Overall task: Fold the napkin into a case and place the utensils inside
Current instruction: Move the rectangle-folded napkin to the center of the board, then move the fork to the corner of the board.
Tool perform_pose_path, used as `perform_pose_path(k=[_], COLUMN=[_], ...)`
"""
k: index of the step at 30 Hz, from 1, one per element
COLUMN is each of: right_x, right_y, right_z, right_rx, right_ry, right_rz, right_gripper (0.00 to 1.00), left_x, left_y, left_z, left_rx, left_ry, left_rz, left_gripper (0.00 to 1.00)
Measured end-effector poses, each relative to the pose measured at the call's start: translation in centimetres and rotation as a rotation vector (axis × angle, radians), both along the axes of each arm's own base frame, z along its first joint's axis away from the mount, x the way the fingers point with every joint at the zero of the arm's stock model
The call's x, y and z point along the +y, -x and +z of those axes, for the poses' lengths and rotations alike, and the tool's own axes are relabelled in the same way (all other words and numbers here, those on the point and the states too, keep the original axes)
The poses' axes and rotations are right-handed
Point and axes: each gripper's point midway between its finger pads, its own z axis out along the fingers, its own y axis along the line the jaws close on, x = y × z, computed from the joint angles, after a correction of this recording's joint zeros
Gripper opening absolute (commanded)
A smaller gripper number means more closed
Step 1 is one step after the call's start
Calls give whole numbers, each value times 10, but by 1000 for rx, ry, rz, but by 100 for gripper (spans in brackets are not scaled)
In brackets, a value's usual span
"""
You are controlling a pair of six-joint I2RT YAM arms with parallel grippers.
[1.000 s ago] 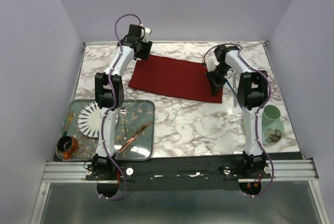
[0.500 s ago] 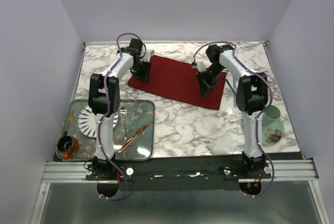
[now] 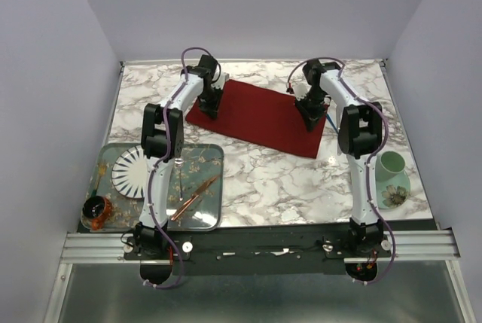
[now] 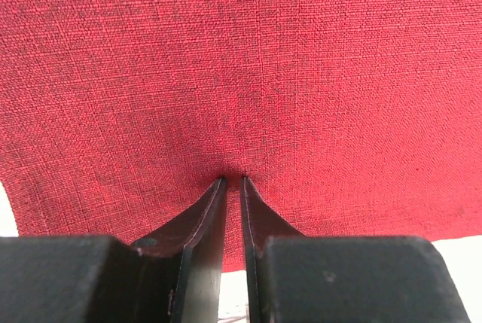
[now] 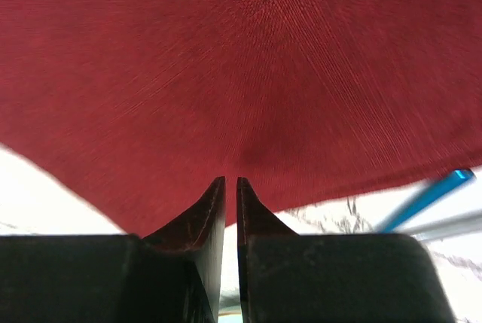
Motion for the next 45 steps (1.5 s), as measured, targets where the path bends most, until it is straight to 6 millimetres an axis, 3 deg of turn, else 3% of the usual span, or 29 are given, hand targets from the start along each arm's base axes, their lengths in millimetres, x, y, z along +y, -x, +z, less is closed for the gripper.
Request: perform_pose_path(k=[4, 9, 12, 15, 18, 20, 23, 25, 27, 29, 32, 37, 42, 45], right_x=[-6, 1, 17, 41, 73, 91, 126, 139, 141, 132, 102, 31, -19, -39], right_y=[13, 39, 65, 104, 148, 161, 166, 153, 136, 122, 101, 76, 67, 76], right_z=[-18, -23, -24, -24, -23, -19, 1, 15, 33, 47, 54, 34, 26, 15], right_rx=[58, 120, 183, 288, 416, 464, 483, 437, 360, 287, 189, 122, 109, 134], right_ry=[50, 73, 53, -14, -138, -215, -363, -427, -459, -452, -384, -193, -93, -37], right_rz=[22, 81, 122, 158, 171, 171, 170, 177, 177, 166, 129, 15, -69, -76], right_gripper=[16, 15, 15, 16, 20, 23, 24, 24, 24, 25, 26, 28, 27, 26], left_x=[2, 2, 1, 1, -5, -10, -16, -17, -13, -9, -5, -3, -4, -3], left_y=[-5, -20, -31, -35, -38, -39, -41, -38, -23, -8, 9, 21, 32, 36], left_z=[0, 0, 2, 3, 5, 7, 10, 9, 11, 17, 34, 58, 46, 41], left_rx=[-16, -56, -85, -100, -110, -115, -123, -126, -109, -95, -106, -143, -109, -91], left_ry=[-33, -61, -66, -63, -33, -6, 33, 59, 71, 75, 90, 113, 109, 106], left_rz=[-14, -39, -48, -53, -58, -58, -60, -63, -67, -72, -84, -95, -105, -104], left_gripper=[24, 26, 35, 45, 49, 50, 50, 50, 50, 50, 50, 49, 49, 49])
